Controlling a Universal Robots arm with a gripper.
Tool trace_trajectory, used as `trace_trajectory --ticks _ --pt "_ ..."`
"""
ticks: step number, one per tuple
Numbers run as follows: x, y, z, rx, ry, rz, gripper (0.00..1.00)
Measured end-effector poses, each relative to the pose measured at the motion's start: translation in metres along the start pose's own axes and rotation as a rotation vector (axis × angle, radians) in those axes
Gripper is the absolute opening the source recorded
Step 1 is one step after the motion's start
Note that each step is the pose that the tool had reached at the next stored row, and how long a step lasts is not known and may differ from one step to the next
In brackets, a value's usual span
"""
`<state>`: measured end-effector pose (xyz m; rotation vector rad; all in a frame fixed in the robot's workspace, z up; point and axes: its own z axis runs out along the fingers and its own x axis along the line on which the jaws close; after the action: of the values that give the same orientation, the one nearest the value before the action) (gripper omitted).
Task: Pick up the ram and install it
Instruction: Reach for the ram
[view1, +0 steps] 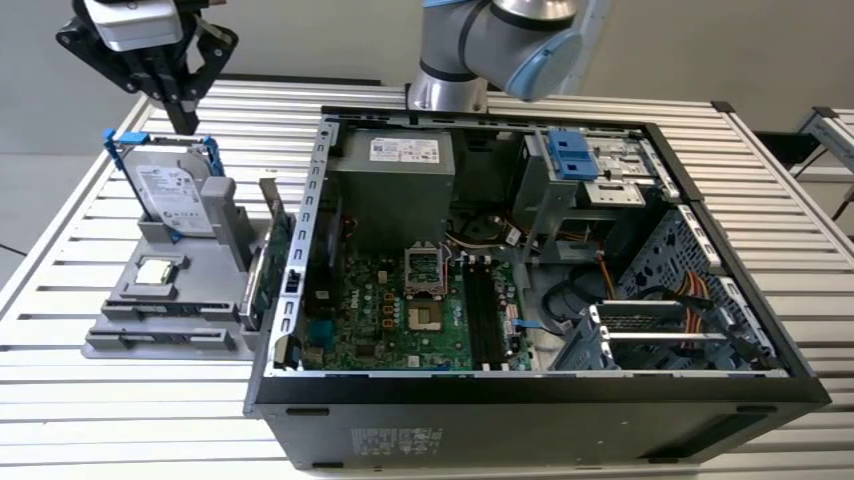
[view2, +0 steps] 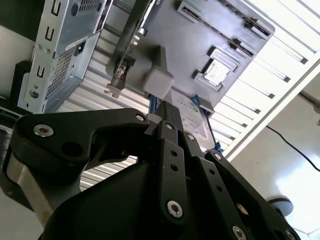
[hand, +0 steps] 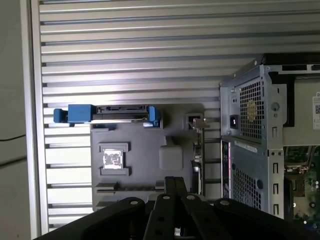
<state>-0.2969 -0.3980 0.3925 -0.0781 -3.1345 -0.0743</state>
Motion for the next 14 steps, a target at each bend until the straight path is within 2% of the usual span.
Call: trace_trajectory --ticks 14 --pt "0.0146 -0.0007 0.0000 0.0001 0.0005 -0.011 0.00"
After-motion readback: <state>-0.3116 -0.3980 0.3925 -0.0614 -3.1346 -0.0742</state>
